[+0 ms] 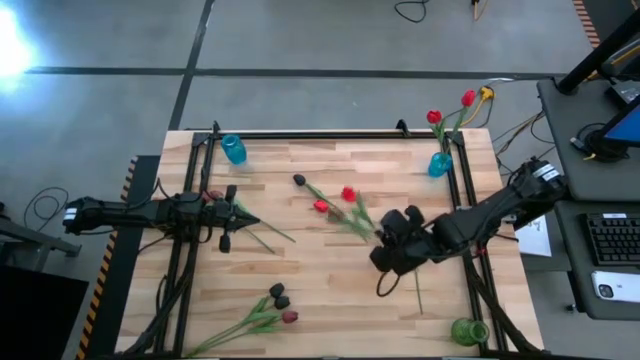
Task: Sort flowers into vase by color
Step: Put the red tulip into the right blue vase
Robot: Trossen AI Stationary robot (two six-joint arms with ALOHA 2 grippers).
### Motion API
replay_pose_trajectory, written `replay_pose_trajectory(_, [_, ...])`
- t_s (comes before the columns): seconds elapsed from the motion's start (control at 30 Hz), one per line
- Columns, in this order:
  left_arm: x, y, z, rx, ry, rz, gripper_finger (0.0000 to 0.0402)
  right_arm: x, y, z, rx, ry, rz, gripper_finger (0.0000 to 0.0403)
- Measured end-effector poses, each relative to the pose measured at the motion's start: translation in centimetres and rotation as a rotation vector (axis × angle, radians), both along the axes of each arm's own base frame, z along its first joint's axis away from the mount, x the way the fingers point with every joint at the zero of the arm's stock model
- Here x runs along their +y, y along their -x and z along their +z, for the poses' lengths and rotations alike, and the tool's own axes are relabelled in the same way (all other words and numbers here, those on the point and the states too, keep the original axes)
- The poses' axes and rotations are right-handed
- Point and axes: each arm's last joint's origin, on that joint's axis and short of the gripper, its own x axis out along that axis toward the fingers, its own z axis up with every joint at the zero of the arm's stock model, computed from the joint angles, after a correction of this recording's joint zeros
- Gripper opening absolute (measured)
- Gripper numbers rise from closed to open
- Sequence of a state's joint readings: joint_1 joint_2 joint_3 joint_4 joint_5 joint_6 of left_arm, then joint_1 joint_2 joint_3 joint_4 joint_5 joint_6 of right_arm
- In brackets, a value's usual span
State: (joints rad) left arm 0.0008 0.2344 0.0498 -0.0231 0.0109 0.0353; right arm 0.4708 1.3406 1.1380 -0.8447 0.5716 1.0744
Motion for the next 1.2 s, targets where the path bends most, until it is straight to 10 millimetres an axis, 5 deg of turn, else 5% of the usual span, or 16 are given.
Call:
replay_pose_trajectory(0.17, [0.0, 0.0, 0.0, 0.000, 0.000, 0.000, 0.0000, -0.6, -0.5, -1.7, -0.014, -0.107, 0.088, 0.0009])
replay_pose_trajectory(0.27, [0.0, 0.0, 0.0, 0.001, 0.000, 0.000, 0.0000, -1.5, 0.0, -1.9, -0.057, 0.034, 0.017, 0.0009])
replay_pose_trajectory(0.47, [0.0, 0.0, 0.0, 0.001, 0.000, 0.000, 0.0000, -2.5, 2.1, 1.2, -0.209, 0.346, -0.056, 0.0009])
replay_pose_trajectory(0.63, [0.0, 0.0, 0.0, 0.002, 0.000, 0.000, 0.0000, -3.5, 4.6, 2.8, -0.265, 0.456, -0.085, 0.0009])
replay_pose_trajectory(1.0, [0.0, 0.0, 0.0, 0.004, 0.000, 0.000, 0.0000, -6.5, 12.0, 0.7, -0.398, 0.498, -0.235, 0.0009])
replay_pose_trajectory(1.2, [0.0, 0.0, 0.0, 0.004, 0.000, 0.000, 0.0000, -8.2, 14.9, 1.6, -0.499, 0.453, -0.273, 0.0009])
